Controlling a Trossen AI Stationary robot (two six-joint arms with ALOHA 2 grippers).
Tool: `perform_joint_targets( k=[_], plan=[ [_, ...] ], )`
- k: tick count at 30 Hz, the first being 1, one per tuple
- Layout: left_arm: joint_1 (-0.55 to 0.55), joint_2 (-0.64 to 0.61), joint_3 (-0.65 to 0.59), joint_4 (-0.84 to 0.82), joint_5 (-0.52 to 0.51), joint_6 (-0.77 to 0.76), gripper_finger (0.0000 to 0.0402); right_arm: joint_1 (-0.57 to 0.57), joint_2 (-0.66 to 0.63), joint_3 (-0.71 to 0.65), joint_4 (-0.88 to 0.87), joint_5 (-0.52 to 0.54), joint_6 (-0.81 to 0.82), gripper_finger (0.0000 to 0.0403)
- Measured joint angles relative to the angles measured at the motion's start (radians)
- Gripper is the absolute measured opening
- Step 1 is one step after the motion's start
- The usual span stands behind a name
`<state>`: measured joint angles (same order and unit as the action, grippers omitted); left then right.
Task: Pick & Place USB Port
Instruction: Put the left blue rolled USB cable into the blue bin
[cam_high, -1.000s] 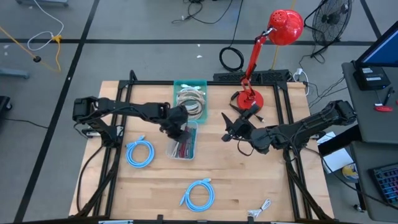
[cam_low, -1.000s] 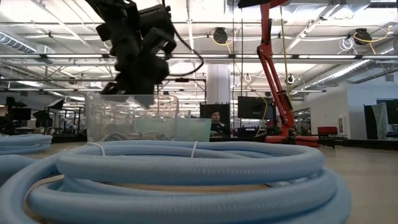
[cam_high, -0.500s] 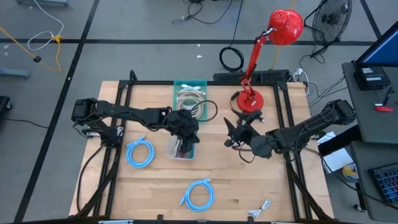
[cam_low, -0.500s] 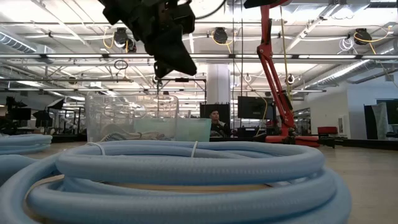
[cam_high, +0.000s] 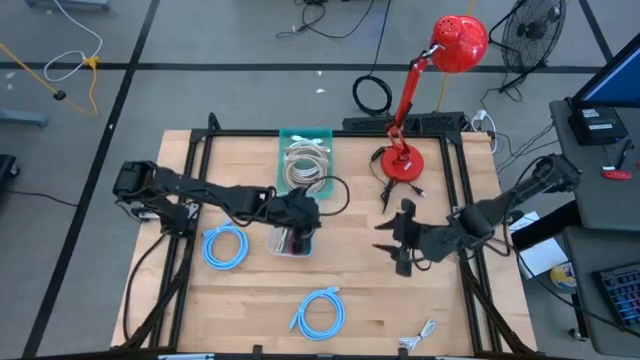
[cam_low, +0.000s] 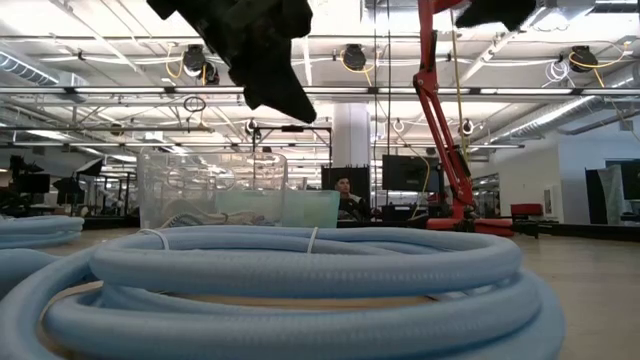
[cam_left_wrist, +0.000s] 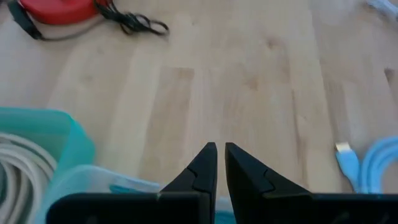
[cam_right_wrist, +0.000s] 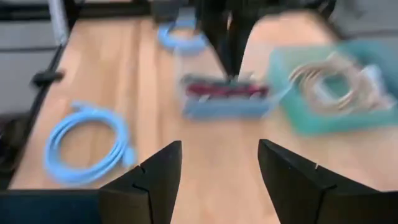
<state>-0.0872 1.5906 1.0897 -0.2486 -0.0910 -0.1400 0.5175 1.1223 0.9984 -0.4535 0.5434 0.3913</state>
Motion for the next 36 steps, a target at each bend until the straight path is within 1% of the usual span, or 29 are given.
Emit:
perform_joint_targets(
  k=[3, 6, 9, 13, 16, 19, 22, 26, 28, 30, 32, 36],
  plan=[
    [-0.036, 0.0, 0.0, -0.041, 0.005, -0.012, 0.0031, 0.015, -0.001, -0.054, -0.007, -0.086, 0.056, 0.0203],
    [-0.086, 0.009, 0.0, -0.128, 0.063, -0.012, 0.0031, 0.016, 0.006, -0.142, 0.03, -0.157, 0.121, 0.0203],
    [-0.163, 0.014, -0.001, -0.266, 0.116, -0.054, 0.0031, 0.015, 0.005, -0.232, 0.071, -0.153, 0.191, 0.0203],
    [-0.27, 0.013, -0.001, -0.367, 0.111, -0.162, 0.0031, 0.0, 0.004, -0.334, 0.16, -0.151, 0.226, 0.0203],
    [-0.326, -0.002, 0.0, -0.41, 0.1, -0.283, 0.0031, -0.02, 0.004, -0.384, 0.268, -0.15, 0.221, 0.0203],
    [-0.362, 0.0, 0.001, -0.552, 0.096, -0.433, 0.0031, -0.035, 0.004, -0.414, 0.353, -0.15, 0.192, 0.0203],
    [-0.389, 0.0, 0.0, -0.763, 0.017, -0.566, 0.0031, -0.043, 0.003, -0.42, 0.403, -0.149, 0.146, 0.0203],
    [-0.407, 0.0, 0.0, -1.017, -0.178, -0.74, 0.0031, -0.046, 0.003, -0.421, 0.462, -0.146, 0.08, 0.0203],
    [-0.406, -0.004, -0.009, -1.112, -0.258, -0.818, 0.0031, -0.046, 0.003, -0.421, 0.487, -0.147, 0.053, 0.0203],
    [-0.399, -0.022, -0.033, -1.167, -0.303, -0.874, 0.0031, -0.046, 0.003, -0.421, 0.496, -0.147, 0.037, 0.0203],
    [-0.386, -0.053, -0.078, -1.169, -0.313, -0.887, 0.0031, -0.046, 0.004, -0.421, 0.495, -0.147, 0.029, 0.0203],
    [-0.351, -0.168, -0.229, -1.147, -0.271, -0.897, 0.0031, -0.046, 0.004, -0.421, 0.493, -0.148, 0.011, 0.0203]
  ],
)
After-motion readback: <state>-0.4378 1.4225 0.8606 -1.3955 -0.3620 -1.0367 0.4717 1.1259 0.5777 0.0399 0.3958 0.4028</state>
